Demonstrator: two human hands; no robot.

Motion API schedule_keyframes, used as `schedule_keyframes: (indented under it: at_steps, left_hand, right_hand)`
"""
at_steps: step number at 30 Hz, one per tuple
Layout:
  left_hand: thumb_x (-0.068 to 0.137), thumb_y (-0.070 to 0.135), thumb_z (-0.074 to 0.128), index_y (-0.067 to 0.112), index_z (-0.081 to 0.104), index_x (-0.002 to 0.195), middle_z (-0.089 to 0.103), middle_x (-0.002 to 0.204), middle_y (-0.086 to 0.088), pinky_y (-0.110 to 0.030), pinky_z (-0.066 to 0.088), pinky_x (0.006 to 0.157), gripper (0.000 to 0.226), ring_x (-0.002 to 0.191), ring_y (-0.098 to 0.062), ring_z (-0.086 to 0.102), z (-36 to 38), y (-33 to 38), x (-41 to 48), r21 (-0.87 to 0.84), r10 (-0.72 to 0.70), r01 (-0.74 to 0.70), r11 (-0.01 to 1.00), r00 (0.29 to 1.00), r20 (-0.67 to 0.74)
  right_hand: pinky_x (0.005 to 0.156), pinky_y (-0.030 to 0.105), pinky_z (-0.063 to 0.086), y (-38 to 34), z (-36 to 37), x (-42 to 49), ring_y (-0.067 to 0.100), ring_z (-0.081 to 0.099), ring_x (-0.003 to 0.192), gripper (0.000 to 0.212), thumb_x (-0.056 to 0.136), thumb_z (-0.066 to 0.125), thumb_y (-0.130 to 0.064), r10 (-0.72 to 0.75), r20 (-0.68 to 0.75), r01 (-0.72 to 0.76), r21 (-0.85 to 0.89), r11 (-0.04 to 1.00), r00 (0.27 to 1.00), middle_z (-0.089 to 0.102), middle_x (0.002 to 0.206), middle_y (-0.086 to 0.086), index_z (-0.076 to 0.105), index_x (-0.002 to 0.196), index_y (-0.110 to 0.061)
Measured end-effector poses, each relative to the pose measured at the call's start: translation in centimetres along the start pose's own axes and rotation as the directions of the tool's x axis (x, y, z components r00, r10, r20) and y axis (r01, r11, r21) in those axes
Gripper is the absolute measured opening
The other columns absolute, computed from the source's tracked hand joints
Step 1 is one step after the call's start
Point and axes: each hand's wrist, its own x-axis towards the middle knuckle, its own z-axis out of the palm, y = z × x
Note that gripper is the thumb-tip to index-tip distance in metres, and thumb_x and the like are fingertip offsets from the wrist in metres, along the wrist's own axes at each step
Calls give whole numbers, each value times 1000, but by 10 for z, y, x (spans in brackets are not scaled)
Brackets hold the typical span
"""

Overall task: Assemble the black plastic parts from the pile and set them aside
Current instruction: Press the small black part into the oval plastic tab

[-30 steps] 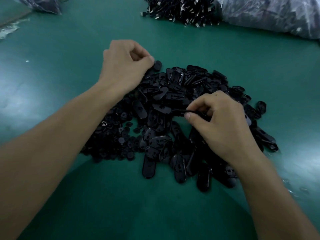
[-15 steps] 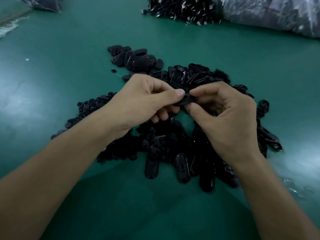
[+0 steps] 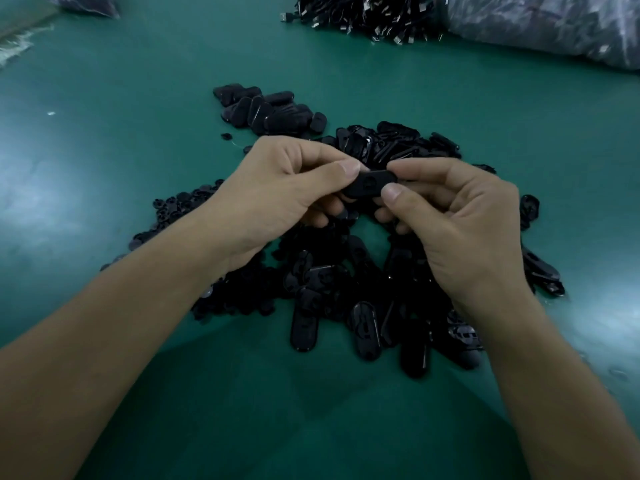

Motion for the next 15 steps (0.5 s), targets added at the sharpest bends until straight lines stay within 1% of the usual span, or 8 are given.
schedule_keyframes:
  at_steps: [2, 4, 5, 7, 9, 11, 13, 15]
  left_hand:
    - [96, 16, 65, 19, 80, 92, 74, 83, -7, -19, 53, 60, 16, 70, -10, 62, 0, 1, 0, -4, -4, 4, 1000, 1000, 6]
    - [93, 15, 68, 18, 78, 91, 74, 79, -2, -20, 54, 61, 10, 68, -9, 64, 0, 1, 0, 22, -2, 2, 1000, 1000, 8]
    - [91, 15, 70, 17, 77, 90, 74, 76, 0, -20, 55, 61, 7, 66, -9, 65, 0, 1, 0, 50, 4, -5, 999, 1000, 14]
    - [88, 16, 73, 17, 74, 92, 76, 75, -1, -23, 56, 61, 4, 64, -9, 68, 0, 2, -1, 105, 22, -27, 994, 998, 58]
    - [88, 24, 74, 19, 71, 103, 76, 76, 0, -27, 57, 63, 16, 65, -11, 71, 2, 1, -2, 152, 39, -57, 987, 992, 118]
    - [87, 35, 70, 25, 70, 110, 76, 76, 2, -26, 56, 60, 26, 65, -13, 73, 3, 1, -4, 199, 72, -103, 975, 985, 158]
    - [90, 35, 68, 28, 70, 105, 76, 76, 1, -21, 54, 55, 17, 63, -14, 72, 2, 0, -3, 216, 105, -136, 967, 983, 148]
    - [95, 27, 67, 26, 68, 99, 77, 76, 1, -21, 52, 54, 4, 63, -14, 72, -2, -3, 0, 196, 122, -131, 972, 991, 60]
  right_hand:
    - [63, 12, 51, 0, -1, 0, 9, 73, 68, 18, 89, 73, -6, 0, -3, 1, 7, 1000, 1000, 76, 78, -5, 72, 97, -21]
    - [63, 13, 51, 1, -1, 0, 8, 72, 69, 19, 90, 72, -6, -16, -3, 16, -1, 1000, 1000, 76, 78, -6, 72, 98, -23]
    - [64, 13, 51, 1, 0, 0, 6, 71, 70, 21, 91, 71, -5, -29, -3, 29, -11, 1000, 1000, 75, 78, -8, 73, 99, -24]
    - [69, 11, 50, 0, 1, 0, -1, 67, 73, 26, 93, 67, -4, -64, 20, 65, -51, 997, 998, 74, 80, -15, 73, 102, -27]
    - [72, 9, 49, -2, 3, -1, -7, 65, 77, 31, 94, 63, -1, -103, 72, 109, -90, 990, 992, 73, 84, -22, 73, 106, -28]
    - [73, 9, 49, -3, 5, -2, -8, 65, 81, 33, 95, 61, 0, -121, 102, 133, -127, 983, 987, 74, 89, -21, 72, 110, -27]
    - [74, 13, 51, 0, 6, -3, -3, 69, 84, 30, 95, 65, -8, -103, 60, 112, -180, 977, 993, 74, 89, -17, 71, 113, -32]
    - [74, 19, 54, 2, 6, -5, 3, 71, 83, 23, 95, 68, -20, -87, -13, 81, -257, 963, 996, 73, 86, -15, 69, 112, -35]
